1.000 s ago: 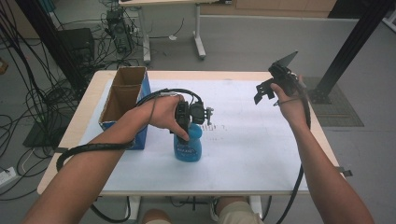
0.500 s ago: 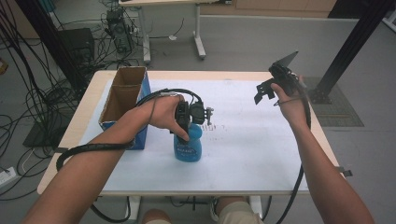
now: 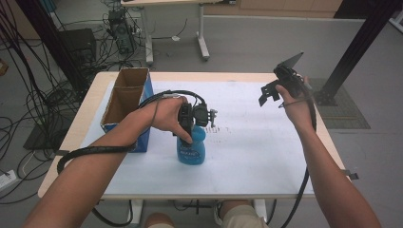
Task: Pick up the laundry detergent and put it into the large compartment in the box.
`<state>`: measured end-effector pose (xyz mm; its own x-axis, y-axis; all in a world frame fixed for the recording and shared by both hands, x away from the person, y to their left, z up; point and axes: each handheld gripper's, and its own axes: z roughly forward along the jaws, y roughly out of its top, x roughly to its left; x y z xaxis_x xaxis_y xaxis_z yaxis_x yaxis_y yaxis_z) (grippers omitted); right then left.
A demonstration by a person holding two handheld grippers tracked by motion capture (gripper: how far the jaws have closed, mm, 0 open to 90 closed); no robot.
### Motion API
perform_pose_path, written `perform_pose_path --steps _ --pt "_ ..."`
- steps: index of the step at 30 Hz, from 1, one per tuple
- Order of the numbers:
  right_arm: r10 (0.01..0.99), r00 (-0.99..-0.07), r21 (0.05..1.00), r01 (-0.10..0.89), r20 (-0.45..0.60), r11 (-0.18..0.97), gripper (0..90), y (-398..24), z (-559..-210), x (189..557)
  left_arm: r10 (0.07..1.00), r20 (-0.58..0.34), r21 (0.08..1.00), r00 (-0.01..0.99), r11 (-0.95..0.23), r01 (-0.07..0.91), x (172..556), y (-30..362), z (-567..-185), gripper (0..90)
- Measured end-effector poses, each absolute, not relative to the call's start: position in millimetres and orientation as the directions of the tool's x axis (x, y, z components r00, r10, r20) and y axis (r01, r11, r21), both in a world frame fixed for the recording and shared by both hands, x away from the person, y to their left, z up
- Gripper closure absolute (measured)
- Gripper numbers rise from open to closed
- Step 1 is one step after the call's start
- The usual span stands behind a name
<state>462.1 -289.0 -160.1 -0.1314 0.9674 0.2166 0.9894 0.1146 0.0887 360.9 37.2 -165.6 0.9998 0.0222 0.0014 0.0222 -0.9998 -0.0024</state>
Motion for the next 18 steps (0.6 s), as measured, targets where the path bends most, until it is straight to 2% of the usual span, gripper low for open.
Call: perform_pose_path --steps 18 --pt "0.968 -0.132 0.089 0.989 0.215 0.115 6.0 -288.5 -160.2 462.2 0.021 0.0 -0.006 1.0 -1.0 0.021 361.2 36.6 -165.5 36.8"
